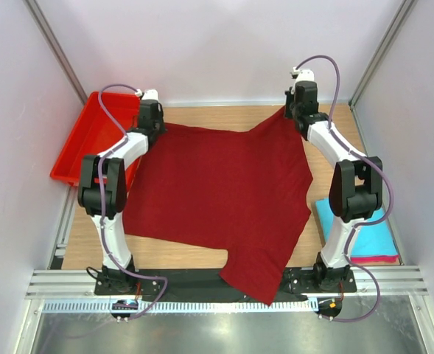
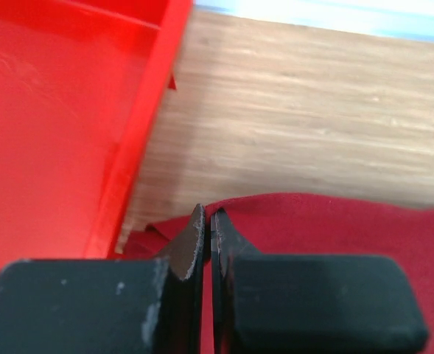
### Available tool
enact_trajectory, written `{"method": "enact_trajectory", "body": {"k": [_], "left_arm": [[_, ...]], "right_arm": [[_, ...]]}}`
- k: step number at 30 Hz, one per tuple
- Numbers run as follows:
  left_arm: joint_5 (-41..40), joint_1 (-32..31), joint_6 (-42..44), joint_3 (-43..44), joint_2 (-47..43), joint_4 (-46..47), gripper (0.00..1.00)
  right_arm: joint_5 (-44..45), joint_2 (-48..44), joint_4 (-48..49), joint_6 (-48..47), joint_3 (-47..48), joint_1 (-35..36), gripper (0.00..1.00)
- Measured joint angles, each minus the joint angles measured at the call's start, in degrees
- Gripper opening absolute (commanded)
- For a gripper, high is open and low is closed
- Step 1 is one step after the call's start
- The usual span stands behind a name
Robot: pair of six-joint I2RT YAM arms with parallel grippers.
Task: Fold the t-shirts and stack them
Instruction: Flatten the tshirt out, then fold the tshirt
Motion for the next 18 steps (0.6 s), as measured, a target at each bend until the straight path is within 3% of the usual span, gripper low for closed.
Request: {"method": "enact_trajectory", "body": {"k": [9, 14, 18], "left_arm": [[-1.9, 1.2, 0.2, 3.2, 1.9, -1.3, 0.00], [-5.2, 1.2, 1.9, 5.6, 3.8, -3.9, 0.00], [-7.6, 1.2, 3.7, 7.1, 4.6, -6.1, 0.00]], "right_arm": [[-1.9, 0.5, -3.8, 0.3, 2.9, -2.1, 0.01], [-4.0, -0.1, -10.7, 4.7, 6.3, -2.0, 0.01], [-5.6, -4.6, -16.8, 8.3, 3.1, -0.7, 0.01]]}}
